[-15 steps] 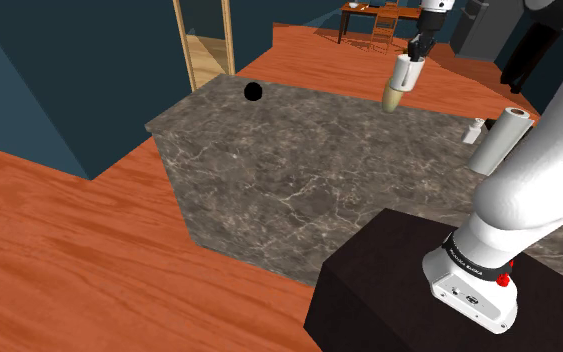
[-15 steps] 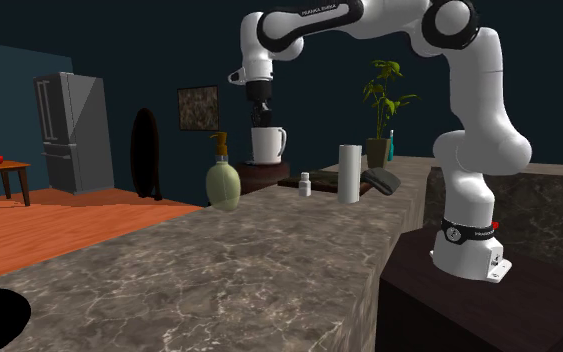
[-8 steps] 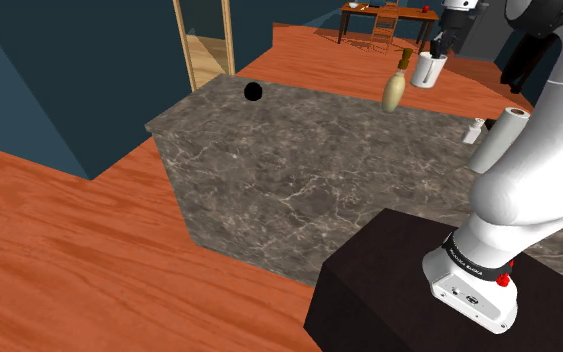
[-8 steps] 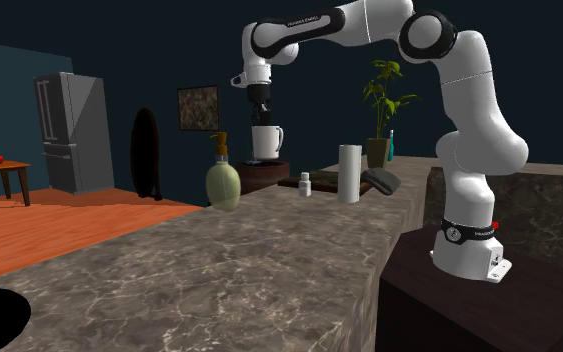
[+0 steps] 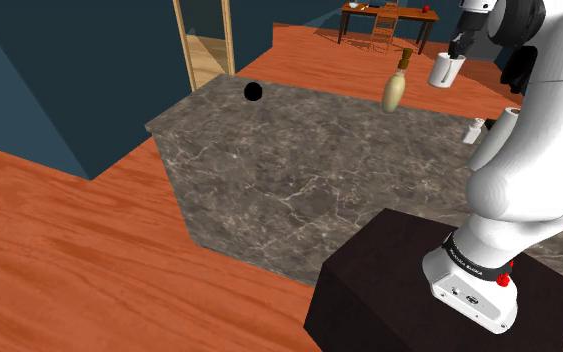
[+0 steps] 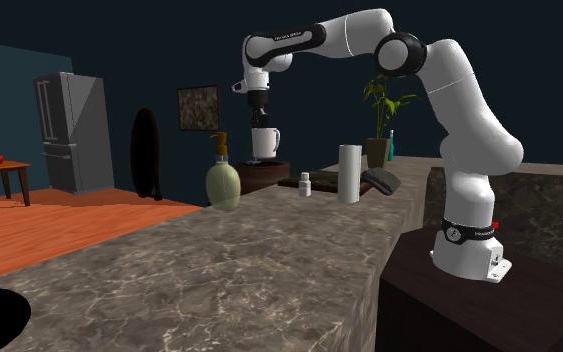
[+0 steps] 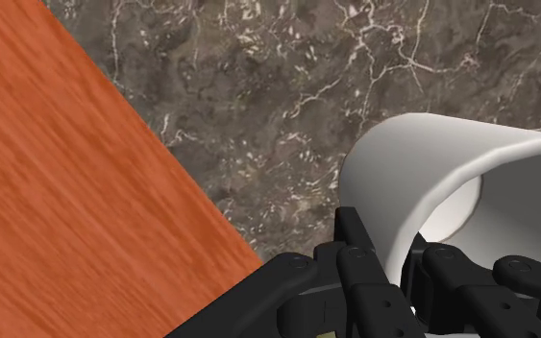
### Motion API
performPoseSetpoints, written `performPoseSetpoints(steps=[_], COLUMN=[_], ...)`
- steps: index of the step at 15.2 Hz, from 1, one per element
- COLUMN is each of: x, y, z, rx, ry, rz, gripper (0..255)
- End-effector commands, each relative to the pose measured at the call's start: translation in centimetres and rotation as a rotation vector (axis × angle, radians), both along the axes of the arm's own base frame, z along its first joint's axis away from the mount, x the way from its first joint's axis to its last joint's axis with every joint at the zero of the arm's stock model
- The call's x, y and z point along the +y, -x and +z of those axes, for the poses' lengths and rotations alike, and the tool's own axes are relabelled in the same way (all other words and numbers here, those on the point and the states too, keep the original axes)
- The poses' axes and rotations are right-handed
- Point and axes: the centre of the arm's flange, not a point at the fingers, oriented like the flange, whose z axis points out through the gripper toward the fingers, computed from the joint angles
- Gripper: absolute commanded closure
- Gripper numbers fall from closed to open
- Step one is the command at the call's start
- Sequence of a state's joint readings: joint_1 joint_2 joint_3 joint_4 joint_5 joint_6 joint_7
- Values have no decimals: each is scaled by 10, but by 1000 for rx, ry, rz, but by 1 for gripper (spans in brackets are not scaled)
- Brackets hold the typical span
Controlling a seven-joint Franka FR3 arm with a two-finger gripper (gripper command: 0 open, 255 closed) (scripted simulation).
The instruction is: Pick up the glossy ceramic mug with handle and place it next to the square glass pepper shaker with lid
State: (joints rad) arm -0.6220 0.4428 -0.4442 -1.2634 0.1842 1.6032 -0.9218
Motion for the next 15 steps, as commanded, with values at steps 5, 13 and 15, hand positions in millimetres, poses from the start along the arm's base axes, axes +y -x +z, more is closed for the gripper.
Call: performPoseSetpoints(steps=[5,13,15], x=[-1,-1,-1], y=[1,1,1], z=[-30,-73,-83], rx=[-1,-1,-1], ry=[0,0,0], rz=[1,1,1], gripper=[255,255,255])
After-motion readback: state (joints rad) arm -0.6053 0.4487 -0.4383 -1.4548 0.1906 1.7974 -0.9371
